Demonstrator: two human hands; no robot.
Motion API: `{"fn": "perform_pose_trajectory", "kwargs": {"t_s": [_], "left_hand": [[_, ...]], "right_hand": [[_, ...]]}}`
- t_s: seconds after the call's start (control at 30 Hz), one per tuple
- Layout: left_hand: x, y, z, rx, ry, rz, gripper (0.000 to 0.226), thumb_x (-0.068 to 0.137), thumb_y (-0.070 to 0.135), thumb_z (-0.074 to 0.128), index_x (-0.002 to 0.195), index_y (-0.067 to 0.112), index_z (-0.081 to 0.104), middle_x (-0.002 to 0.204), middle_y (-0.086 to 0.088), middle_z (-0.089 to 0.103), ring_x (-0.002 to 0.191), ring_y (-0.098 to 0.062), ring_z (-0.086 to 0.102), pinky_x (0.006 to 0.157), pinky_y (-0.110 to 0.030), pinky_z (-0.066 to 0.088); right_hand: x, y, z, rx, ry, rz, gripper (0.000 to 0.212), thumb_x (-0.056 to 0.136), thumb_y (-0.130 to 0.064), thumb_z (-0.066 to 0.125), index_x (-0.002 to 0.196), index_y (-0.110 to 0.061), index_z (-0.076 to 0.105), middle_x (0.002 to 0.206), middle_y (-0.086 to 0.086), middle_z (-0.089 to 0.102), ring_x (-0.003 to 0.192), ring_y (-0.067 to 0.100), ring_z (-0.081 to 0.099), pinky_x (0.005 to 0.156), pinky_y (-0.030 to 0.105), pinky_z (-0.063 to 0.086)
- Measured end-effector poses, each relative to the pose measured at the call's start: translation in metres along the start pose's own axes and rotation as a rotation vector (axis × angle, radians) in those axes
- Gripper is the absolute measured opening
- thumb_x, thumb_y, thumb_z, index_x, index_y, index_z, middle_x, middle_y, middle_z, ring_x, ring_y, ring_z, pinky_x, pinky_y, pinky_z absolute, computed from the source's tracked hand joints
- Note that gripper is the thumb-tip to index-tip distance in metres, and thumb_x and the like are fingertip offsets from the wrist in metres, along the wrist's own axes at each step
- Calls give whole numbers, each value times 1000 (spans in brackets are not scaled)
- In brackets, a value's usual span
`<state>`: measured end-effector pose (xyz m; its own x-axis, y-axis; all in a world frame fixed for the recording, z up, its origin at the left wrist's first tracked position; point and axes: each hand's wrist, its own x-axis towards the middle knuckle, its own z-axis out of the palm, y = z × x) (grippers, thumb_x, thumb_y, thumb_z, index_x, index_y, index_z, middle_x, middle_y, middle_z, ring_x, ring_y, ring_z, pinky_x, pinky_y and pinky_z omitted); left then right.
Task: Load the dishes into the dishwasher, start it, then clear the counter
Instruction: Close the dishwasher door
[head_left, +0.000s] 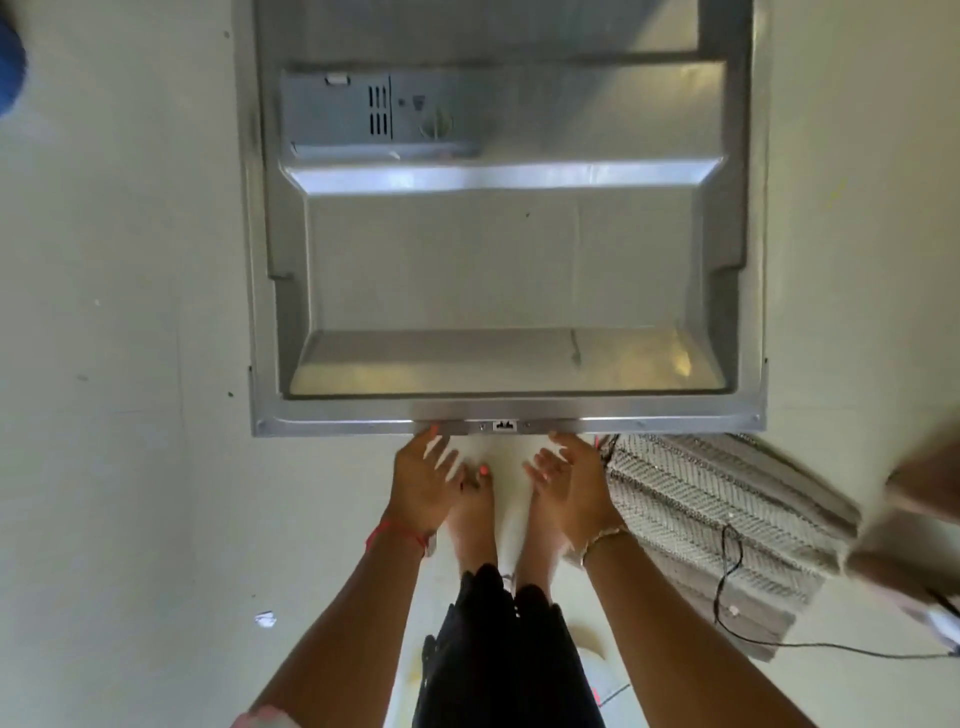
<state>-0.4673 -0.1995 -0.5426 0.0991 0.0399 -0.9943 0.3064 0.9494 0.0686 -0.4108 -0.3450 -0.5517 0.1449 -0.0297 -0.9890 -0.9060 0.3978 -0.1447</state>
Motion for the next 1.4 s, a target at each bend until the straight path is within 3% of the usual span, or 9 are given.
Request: {"fn": "perform_pose_trajectory", "kwargs": {"t_s": [0.2,0.53,0.7,0.87,1.0,1.07,1.2,1.33,1.4], "left_hand": [[30,0,6,-182,-91,85,24,79,-4,35,72,11,53,79,-5,57,83,-22,56,103,-35,39],[-55,2,25,-60,74,215,22,83,1,39,67,13,49,78,-7,52,76,-22,52,97,-37,41],[-164,26,66,55,236,303,17,78,5,45,63,10,50,61,-7,43,57,-22,47,67,-35,49],[-268,66,110,98,190,330,23,76,14,49,54,11,43,31,-2,43,45,-23,44,50,-25,42],[-345,120,147,140,36,285,28,76,8,40,48,8,39,34,-7,40,43,-19,43,46,-20,45],[-379,148,158,149,-3,321,28,80,3,45,54,14,45,54,-3,45,58,-15,41,67,-29,45],[-436,198,197,142,-136,385,17,88,10,58,79,18,47,81,0,46,75,-13,46,110,-37,31],[-471,237,238,201,-108,540,11,91,-5,47,79,-4,47,82,-20,53,75,-37,56,69,-52,55],[-484,257,255,202,-125,582,1,91,-7,46,90,-8,46,91,-19,59,90,-39,58,78,-52,51]], "right_hand": [[32,-16,12,240,-99,-85,27,54,9,35,63,-13,49,58,1,57,73,21,54,91,40,44],[-50,-48,14,-44,-18,33,30,78,8,30,56,-9,42,46,1,53,69,20,53,98,49,40],[-160,-86,39,-205,4,69,21,82,-3,38,67,-8,53,71,7,50,78,25,50,92,50,41],[-272,-147,74,-200,-65,125,25,88,2,40,64,-3,47,60,10,43,62,22,40,70,40,49],[-349,-209,117,-294,-134,143,8,88,2,43,82,-3,45,76,16,55,79,31,49,62,47,51],[-388,-235,137,-304,-165,160,2,88,-2,47,90,-2,46,94,20,54,100,37,50,72,43,51],[-479,-282,173,-754,-301,-183,41,70,-18,79,107,-15,62,96,4,69,87,12,64,74,23,53],[-512,-323,218,-811,-324,-447,37,79,-9,71,110,-9,52,109,4,59,90,12,62,63,16,53],[-518,-342,241,-471,-337,-305,22,92,1,51,114,-4,48,129,12,44,115,33,51,83,33,54]]}}
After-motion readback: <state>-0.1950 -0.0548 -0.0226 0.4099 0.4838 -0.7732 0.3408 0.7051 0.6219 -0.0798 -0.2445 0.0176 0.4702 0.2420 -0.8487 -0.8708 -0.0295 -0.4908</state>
